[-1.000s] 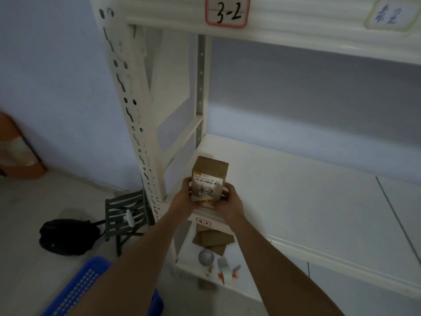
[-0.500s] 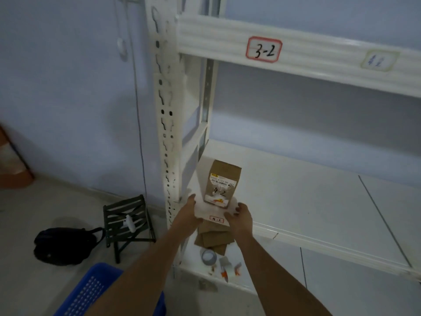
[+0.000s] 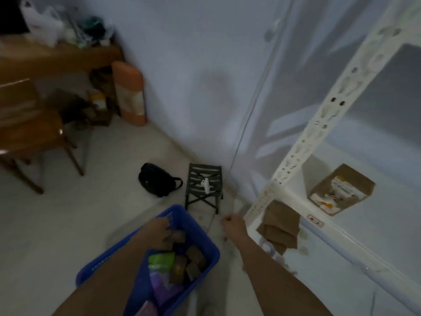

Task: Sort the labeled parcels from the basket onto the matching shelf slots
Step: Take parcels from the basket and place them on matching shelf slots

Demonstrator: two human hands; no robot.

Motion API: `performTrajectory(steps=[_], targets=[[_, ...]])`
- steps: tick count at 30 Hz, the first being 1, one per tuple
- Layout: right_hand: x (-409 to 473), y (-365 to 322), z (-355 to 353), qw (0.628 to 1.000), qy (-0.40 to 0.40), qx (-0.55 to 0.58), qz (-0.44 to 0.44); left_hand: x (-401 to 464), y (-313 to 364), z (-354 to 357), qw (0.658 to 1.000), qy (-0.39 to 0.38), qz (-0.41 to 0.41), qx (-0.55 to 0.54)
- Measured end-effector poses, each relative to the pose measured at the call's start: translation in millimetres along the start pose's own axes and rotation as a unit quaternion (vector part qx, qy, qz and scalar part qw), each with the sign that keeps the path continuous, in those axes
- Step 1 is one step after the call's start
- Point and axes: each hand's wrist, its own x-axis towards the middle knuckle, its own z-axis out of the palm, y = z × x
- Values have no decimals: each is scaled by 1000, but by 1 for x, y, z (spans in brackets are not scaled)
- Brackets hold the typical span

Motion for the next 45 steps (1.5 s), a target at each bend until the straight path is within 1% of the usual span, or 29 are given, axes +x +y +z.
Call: performTrajectory(steps=[2, 4, 6, 9, 11, 14, 18, 22, 24, 27, 30, 32, 34, 36, 37, 39, 41, 43, 44, 45], targets=[[21, -21, 37, 996, -52, -61, -25, -4, -32, -9, 999, 6, -44, -5], [42, -37, 75, 991, -79, -90, -63, 3, -62, -12, 995, 13, -96, -21], [62, -46, 110, 984, -100, -123, -79, 8, -87, -6, 990, 22, -132, -51], [97, -44, 162, 968, -151, -171, -103, 19, -118, 7, 978, 27, -188, -89], [124, -34, 194, 963, -181, -175, -101, 36, -137, 19, 972, 29, -206, -107], [161, -8, 238, 948, -207, -216, -109, 74, -174, 55, 962, 34, -225, -153], [214, 60, 298, 937, -237, -249, -66, 130, -230, 135, 942, 30, -258, -212], [262, 147, 369, 922, -265, -279, -29, 169, -292, 243, 925, -27, -296, -238], [273, 190, 406, 907, -286, -309, -19, 183, -321, 300, 913, -57, -315, -253], [285, 253, 461, 873, -336, -354, -20, 201, -360, 385, 901, -91, -339, -255], [300, 304, 515, 857, -358, -367, -38, 213, -398, 461, 896, -104, -359, -240], [305, 327, 548, 838, -387, -382, -49, 220, -420, 502, 896, -122, -367, -219], [310, 348, 576, 835, -397, -377, -44, 225, -437, 539, 904, -150, -362, -172], [311, 365, 598, 843, -410, -346, -29, 224, -444, 562, 927, -151, -329, -97], [310, 372, 606, 842, -421, -336, -33, 223, -446, 569, 940, -134, -308, -60], [306, 377, 615, 827, -441, -346, -48, 219, -445, 570, 957, -108, -269, -10], [298, 375, 615, 821, -449, -351, -39, 216, -442, 562, 965, -128, -228, 7], [292, 364, 611, 823, -444, -354, -18, 213, -435, 546, 967, -140, -211, 8], [289, 354, 607, 827, -433, -358, 1, 210, -430, 536, 968, -133, -215, 9], [288, 342, 604, 840, -417, -346, 28, 208, -425, 524, 968, -116, -223, 11]])
